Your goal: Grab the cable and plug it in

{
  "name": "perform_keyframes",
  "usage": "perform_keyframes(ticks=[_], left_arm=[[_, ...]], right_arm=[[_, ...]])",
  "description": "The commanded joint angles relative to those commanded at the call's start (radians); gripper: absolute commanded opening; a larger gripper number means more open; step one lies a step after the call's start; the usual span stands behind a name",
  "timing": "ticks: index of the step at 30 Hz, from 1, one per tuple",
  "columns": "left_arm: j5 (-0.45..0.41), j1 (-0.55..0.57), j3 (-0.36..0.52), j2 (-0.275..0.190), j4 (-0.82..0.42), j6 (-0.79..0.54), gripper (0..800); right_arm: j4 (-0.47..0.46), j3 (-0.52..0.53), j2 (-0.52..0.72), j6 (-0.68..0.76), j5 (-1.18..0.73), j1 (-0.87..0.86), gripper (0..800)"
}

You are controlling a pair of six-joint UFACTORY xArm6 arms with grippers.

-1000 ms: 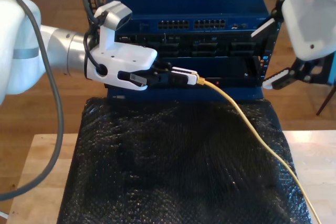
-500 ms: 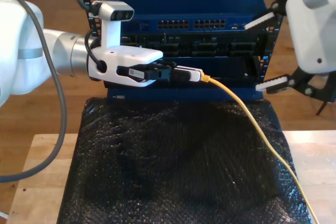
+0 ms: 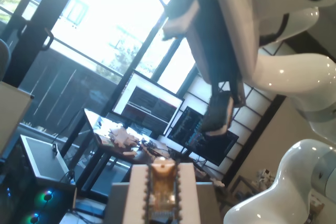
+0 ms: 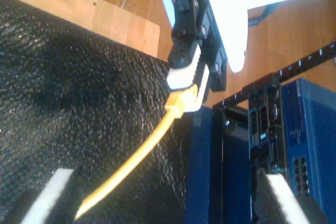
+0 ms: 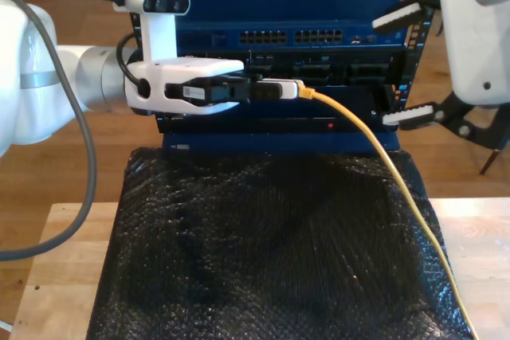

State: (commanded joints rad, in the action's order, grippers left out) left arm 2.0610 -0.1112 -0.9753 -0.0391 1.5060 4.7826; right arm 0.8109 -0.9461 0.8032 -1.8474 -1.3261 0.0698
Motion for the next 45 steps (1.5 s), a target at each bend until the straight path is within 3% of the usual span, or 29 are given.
perform_keyframes(ticks=[14,37,45], left_arm=[[0.054,0.000,-0.014,0.026,0.029,0.077,3],[0.058,-0.026,0.000,0.034,0.071,0.081,3],[0.081,-0.038,0.005,0.041,0.091,0.101,3]], right_arm=[[0.017,0.000,0.000,-0.037,0.018,0.023,796],[0.023,0.078,-0.008,-0.046,0.293,0.180,791],[0.021,0.104,-0.017,-0.074,0.362,0.259,755]])
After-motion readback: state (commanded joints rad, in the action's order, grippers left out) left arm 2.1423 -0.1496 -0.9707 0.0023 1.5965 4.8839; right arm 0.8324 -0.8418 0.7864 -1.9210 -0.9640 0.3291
